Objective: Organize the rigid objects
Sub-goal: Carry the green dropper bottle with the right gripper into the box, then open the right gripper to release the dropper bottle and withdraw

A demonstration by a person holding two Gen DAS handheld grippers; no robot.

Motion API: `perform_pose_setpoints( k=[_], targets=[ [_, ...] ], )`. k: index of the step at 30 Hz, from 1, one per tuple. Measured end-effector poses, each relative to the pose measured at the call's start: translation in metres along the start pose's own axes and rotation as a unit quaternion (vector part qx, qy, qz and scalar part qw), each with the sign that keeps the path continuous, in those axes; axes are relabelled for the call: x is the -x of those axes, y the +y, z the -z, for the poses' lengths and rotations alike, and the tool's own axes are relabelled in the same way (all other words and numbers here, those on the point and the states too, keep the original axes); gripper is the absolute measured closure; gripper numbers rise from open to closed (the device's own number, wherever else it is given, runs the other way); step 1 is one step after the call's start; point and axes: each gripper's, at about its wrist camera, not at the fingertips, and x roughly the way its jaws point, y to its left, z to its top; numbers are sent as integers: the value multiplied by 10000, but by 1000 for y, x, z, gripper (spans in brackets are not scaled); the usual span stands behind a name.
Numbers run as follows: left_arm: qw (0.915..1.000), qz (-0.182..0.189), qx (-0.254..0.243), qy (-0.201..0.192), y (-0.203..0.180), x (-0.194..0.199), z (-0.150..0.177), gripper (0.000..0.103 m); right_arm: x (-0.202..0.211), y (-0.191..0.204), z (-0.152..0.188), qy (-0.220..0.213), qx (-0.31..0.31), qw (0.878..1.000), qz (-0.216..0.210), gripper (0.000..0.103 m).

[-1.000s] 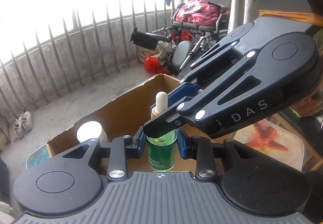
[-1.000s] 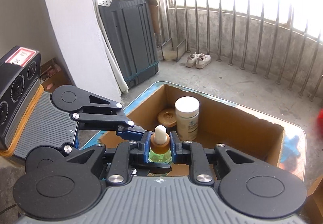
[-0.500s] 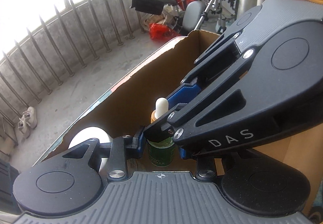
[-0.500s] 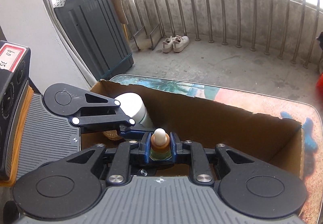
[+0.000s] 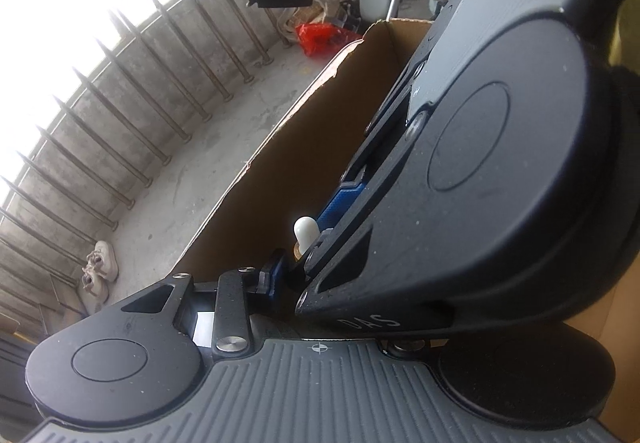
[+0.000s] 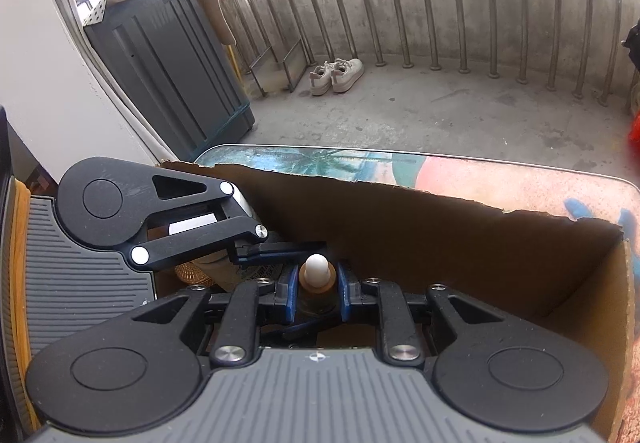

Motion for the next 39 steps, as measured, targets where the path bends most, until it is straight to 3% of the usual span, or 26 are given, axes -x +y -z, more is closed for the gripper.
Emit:
perform_pose_setpoints(
  k=[9, 15, 17, 19, 21, 32, 35, 39],
  targets=[
    [9983, -330, -473, 61, -7, 20, 2, 67, -7, 1, -2, -90, -137, 9996, -251, 80],
    [9982, -246, -544, 108, -11, 33, 9, 67, -5, 10, -2, -67, 17, 9996, -276, 78],
    [9983, -235, -511, 123, -12, 38, 10, 66, -2, 14, -2, -55, 29, 9997, -251, 73],
    [9984, -258, -494, 104, -12, 44, 12, 65, 1, 16, -2, -84, 48, 9998, -166, 61],
    [9986, -289, -434, 82, -12, 50, 13, 60, 4, 18, -2, -170, 80, 9997, -140, 45],
    [9989, -438, -98, -130, -26, 117, 32, 51, 52, 23, 8, -490, -23, 9988, -89, 38],
    [9980, -385, 279, -419, -34, 157, 46, 50, 78, 26, 15, -618, -66, 9980, -64, 38],
    [9918, 42, 827, -969, -34, 201, 74, 44, 113, 33, 36, -762, -74, 9971, -14, 38]
  ],
)
